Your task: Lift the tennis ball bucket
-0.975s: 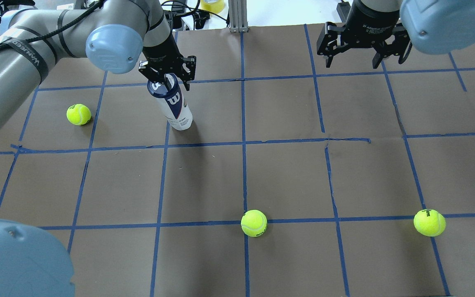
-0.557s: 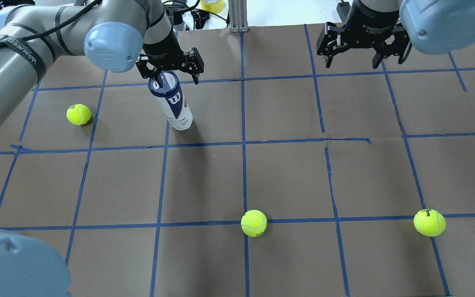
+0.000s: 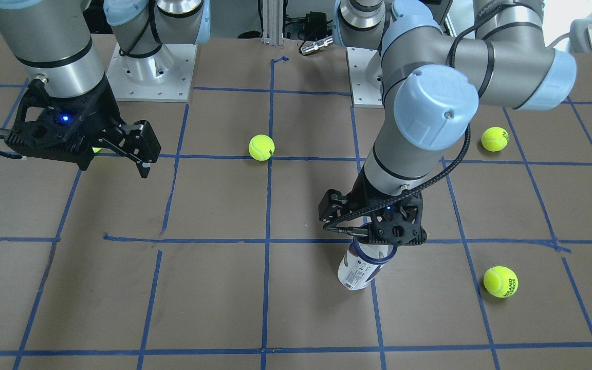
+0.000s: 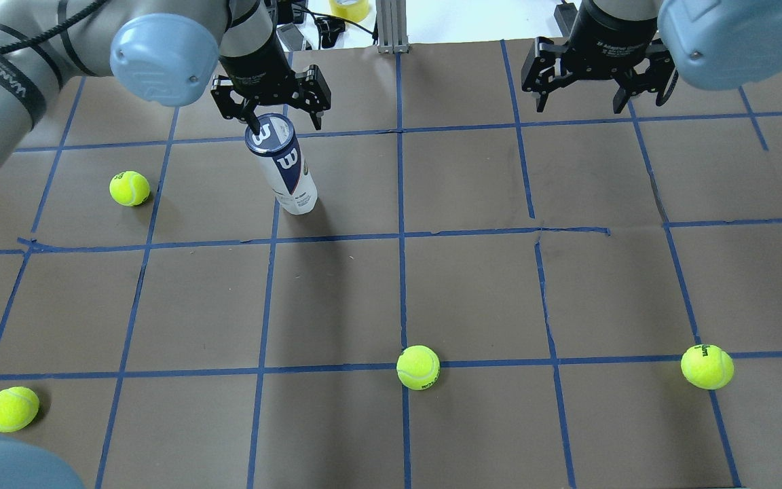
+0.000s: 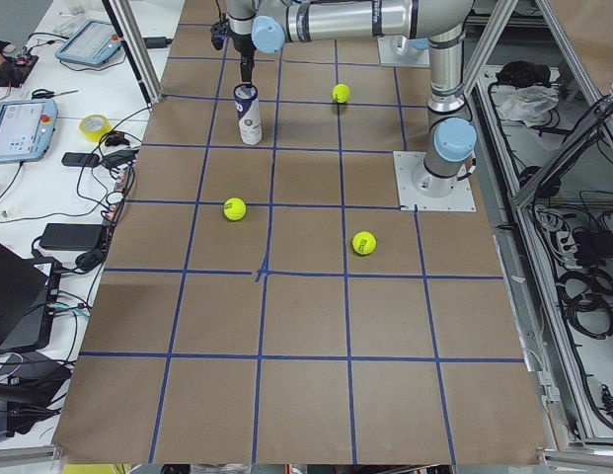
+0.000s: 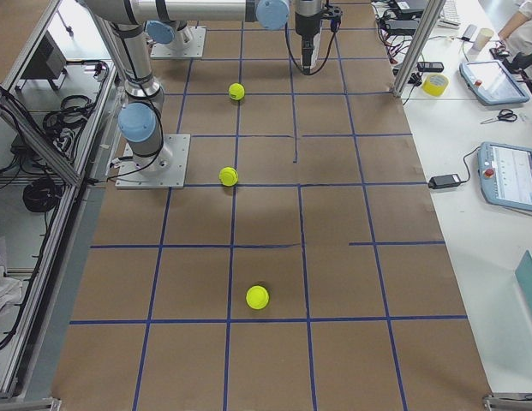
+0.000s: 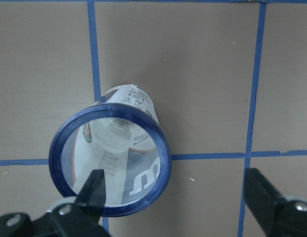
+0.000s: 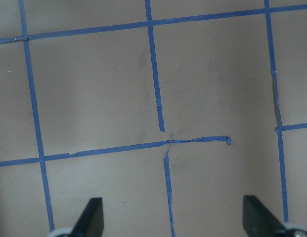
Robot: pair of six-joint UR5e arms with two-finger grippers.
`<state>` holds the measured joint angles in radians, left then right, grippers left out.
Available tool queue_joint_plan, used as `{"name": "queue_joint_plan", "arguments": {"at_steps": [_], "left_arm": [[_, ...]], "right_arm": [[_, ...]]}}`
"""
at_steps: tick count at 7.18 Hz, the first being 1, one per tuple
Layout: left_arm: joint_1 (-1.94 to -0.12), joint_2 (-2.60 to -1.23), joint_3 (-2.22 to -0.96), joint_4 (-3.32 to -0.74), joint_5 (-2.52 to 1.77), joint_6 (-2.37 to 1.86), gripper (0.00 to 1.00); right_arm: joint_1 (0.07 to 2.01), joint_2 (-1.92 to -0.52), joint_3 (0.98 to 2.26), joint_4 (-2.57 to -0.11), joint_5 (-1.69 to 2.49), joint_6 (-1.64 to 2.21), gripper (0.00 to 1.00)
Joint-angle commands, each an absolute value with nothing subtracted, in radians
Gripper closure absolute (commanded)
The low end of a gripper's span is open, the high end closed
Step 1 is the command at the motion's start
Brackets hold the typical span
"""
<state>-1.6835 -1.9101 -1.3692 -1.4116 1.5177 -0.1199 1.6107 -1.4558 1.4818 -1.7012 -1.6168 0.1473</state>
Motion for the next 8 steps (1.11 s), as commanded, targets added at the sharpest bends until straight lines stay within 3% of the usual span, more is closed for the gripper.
{"name": "queue_joint_plan", "arguments": {"at_steps": [1,4,8], "left_arm": [[-1.666,-1.849,-1.307,-1.564,1.526,-0.106,0.00],[-1.541,-1.757,-1.341,-1.578,1.587,-0.050,0.00],[-1.491,-1.597,-1.522,-1.582,1.583,0.109,0.00]], "right_arm": [[1.611,-1.456,1.482,-1.701,-1.617,0.147,0.00],[1.618,-1.457,1.471,-1.704,-1.614,0.147,0.00],[1.623,-1.457,1.441,-1.718,-1.603,0.137,0.00]]}}
